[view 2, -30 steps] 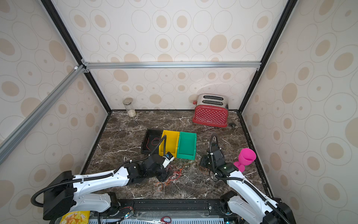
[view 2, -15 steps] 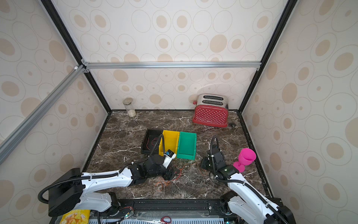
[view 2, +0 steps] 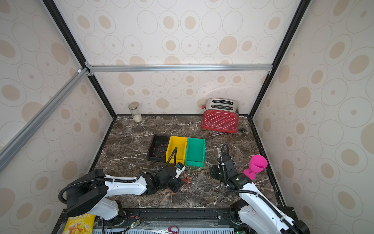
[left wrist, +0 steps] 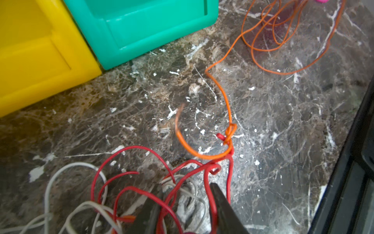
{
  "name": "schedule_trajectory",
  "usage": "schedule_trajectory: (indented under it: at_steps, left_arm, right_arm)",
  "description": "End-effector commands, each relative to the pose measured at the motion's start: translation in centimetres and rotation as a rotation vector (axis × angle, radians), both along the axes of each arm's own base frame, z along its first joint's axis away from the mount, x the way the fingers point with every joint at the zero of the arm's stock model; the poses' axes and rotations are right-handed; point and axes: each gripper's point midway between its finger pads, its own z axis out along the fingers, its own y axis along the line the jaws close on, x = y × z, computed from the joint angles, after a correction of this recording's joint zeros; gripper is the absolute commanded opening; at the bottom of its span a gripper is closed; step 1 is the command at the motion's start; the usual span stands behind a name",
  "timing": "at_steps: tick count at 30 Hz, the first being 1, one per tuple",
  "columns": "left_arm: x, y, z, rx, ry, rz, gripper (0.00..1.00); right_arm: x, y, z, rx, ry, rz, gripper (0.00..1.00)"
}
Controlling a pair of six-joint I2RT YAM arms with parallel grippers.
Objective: Untangle and sort cables by color
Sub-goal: Untie the cable.
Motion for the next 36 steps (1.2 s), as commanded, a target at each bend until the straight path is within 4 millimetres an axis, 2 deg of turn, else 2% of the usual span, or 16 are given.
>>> schedule_trajectory:
  at_steps: [1, 3, 6, 9, 11, 16, 22, 27, 36]
  left_arm:
    - [0.0, 0.5, -0.4, 0.020, -0.026, 0.003, 0.24]
    - [-0.1, 0.6, -0.2, 0.007, -0.036, -0.002, 0.17]
    - [-0.2, 0.9, 0.0, 0.007, -0.056, -0.015, 0.06]
    - [-0.4, 1.1, 0.2, 0.025, -0.067, -0.044, 0.02]
    - [-0.6, 1.2, 0.2, 0.039, -0.072, -0.065, 0.00]
    - [-0.9, 1.7, 0.1, 0.080, -0.077, -0.091, 0.00]
    - [-0.7, 2.2, 0.4, 0.085, -0.099, -0.080, 0.00]
    - [-0.6, 1.8, 0.7, 0.057, -0.097, -0.070, 0.00]
    - [-0.5, 1.7, 0.7, 0.055, -0.103, -0.067, 0.00]
  right_arm:
    - [-1.0, -1.1, 0.9, -0.063, 0.038, -0.005, 0.26]
    - [-1.4, -1.4, 1.3, -0.093, 0.043, 0.019, 0.31]
    - [-1.9, -0.8, 1.9, -0.106, 0.050, 0.107, 0.32]
    - [-2.0, 1.2, 2.4, -0.042, 0.028, 0.206, 0.32]
    - [-1.9, 3.3, 3.0, 0.022, -0.024, 0.293, 0.33]
    - [-1.8, 6.5, 3.1, 0.024, -0.051, 0.397, 0.38]
    - [-1.0, 10.3, 1.0, 0.132, 0.063, 0.344, 0.38]
    - [-0.7, 11.5, -1.0, 0.163, 0.130, 0.275, 0.38]
    - [-1.1, 12.9, -3.6, 0.238, 0.215, 0.227, 0.38]
